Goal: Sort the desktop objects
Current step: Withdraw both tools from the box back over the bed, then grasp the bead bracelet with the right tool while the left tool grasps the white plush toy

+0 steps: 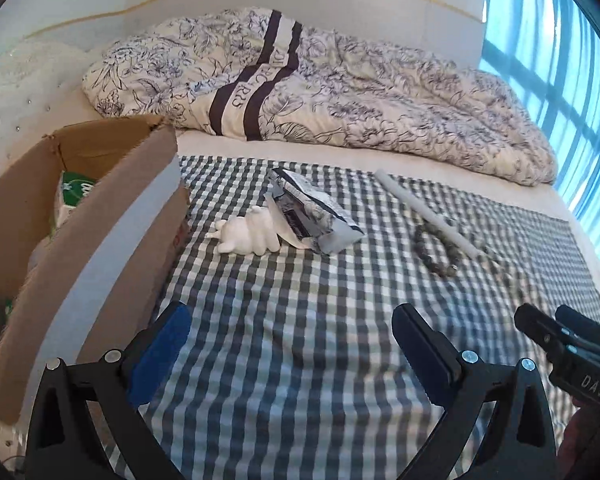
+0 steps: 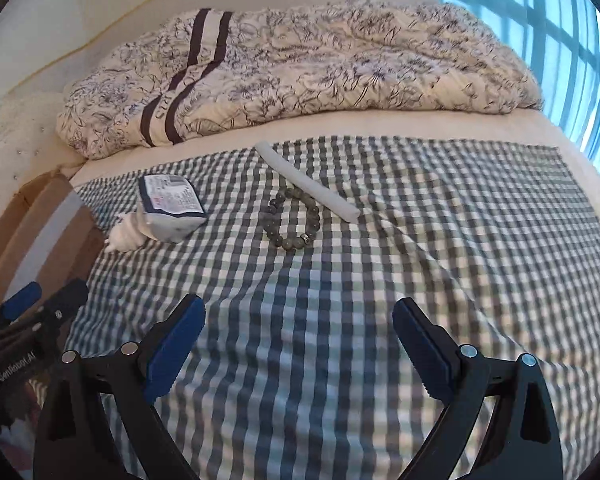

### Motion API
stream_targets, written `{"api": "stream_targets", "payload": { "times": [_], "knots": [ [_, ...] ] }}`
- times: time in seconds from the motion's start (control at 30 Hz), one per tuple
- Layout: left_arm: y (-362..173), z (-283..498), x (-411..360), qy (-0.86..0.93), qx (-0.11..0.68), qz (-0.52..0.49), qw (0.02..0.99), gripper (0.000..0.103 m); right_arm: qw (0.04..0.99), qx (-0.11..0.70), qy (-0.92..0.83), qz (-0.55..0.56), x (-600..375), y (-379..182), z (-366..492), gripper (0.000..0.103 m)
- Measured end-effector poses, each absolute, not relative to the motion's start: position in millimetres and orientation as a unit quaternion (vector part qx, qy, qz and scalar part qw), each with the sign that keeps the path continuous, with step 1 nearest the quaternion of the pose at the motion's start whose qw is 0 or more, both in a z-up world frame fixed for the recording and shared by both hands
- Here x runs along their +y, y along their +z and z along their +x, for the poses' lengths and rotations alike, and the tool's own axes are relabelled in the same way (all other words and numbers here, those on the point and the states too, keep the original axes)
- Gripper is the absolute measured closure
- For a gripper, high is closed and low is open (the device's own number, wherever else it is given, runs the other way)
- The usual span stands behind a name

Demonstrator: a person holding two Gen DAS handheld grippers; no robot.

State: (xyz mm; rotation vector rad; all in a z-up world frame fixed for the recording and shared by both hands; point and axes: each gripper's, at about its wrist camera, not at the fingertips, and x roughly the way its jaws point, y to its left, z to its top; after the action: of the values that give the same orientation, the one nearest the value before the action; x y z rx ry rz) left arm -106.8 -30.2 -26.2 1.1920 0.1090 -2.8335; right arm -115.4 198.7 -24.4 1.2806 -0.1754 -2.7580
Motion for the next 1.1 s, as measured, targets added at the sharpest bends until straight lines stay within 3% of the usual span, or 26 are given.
{"api": "stream_targets", "payload": {
  "times": [0.67, 0.8, 0.83, 0.9, 0.93, 0.97, 1.1],
  "knots": [
    [-120.1, -241.8, -68.0, -0.893, 0.030, 0.439, 0.097, 0.000, 0.030, 0.024, -0.880, 0.474, 157.5, -107.0, -257.2, 0.010],
    [-126.1, -242.9, -80.0, -0.890, 0.071, 0.443, 0.081, 0.002, 0.026, 0.021, -0.883, 0.468, 159.0, -107.6, -259.8, 0.012],
    [-125.5, -241.4, -82.7, -0.890, 0.079, 0.441, 0.080, 0.009, 0.024, 0.023, -0.885, 0.464, 159.0, -106.9, -259.1, 0.017],
    [-120.9, -238.1, -83.3, -0.892, 0.079, 0.438, 0.081, 0.030, 0.018, 0.026, -0.889, 0.456, 160.0, -103.6, -256.8, 0.041],
    [-118.6, -235.9, -82.2, -0.893, 0.076, 0.436, 0.079, 0.035, 0.016, 0.029, -0.891, 0.453, 161.0, -100.8, -255.2, 0.070],
    [-117.5, -233.9, -80.4, -0.894, 0.074, 0.436, 0.076, 0.035, 0.016, 0.031, -0.891, 0.453, 162.2, -98.3, -253.6, 0.080],
    [-113.3, -221.0, -73.4, -0.895, 0.069, 0.437, 0.066, 0.035, 0.034, -0.006, -0.885, 0.464, 175.2, -91.6, -240.1, 0.080]
  ]
}}
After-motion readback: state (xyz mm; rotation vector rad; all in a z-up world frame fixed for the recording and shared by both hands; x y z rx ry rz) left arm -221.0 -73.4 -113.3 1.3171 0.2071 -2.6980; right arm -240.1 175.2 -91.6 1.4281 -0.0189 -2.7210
